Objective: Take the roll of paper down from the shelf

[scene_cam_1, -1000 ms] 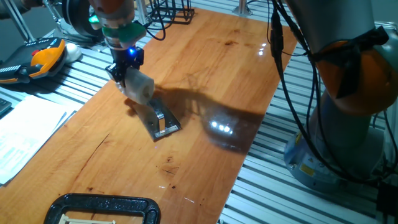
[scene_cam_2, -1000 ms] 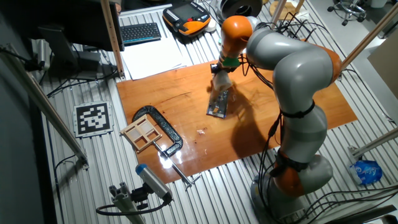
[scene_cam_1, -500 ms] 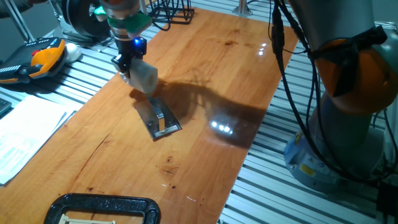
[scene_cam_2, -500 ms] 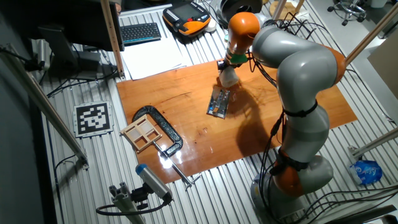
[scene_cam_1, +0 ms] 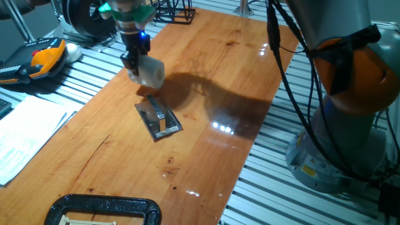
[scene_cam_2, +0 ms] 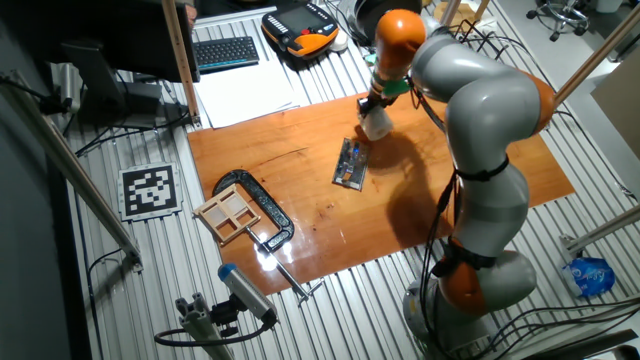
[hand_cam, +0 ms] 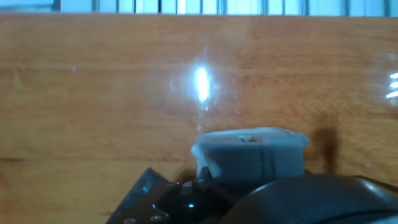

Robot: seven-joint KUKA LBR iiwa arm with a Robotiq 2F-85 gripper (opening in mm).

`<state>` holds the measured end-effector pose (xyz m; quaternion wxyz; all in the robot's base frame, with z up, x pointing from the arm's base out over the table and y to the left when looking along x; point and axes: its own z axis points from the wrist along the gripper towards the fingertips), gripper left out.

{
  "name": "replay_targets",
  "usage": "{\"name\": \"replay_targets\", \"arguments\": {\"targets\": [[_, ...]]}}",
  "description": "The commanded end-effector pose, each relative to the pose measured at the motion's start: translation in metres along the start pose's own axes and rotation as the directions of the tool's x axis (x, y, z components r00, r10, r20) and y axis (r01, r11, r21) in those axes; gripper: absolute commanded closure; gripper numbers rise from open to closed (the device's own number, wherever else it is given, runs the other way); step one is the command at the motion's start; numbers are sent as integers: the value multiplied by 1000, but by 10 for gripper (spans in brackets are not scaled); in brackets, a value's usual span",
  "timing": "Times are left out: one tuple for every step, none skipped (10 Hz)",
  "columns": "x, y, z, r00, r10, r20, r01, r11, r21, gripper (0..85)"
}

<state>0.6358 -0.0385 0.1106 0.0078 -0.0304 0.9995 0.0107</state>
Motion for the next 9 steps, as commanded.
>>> {"name": "replay_targets", "arguments": {"targets": [[3, -2, 1, 1000, -3, 10, 3, 1000, 2, 680], [8, -1, -1, 1000, 5, 16, -5, 1000, 10, 680], [14, 2, -4, 1000, 13, 24, -14, 1000, 23, 680], [18, 3, -5, 999, 19, 29, -20, 999, 27, 680], [21, 2, -4, 999, 18, 32, -19, 1000, 25, 680], [26, 2, -1, 999, 18, 41, -19, 1000, 23, 510], [32, 4, 2, 998, 30, 57, -31, 999, 22, 510], [39, 6, 5, 997, 36, 68, -37, 999, 22, 510], [43, 7, 5, 997, 42, 71, -43, 999, 21, 510]]}}
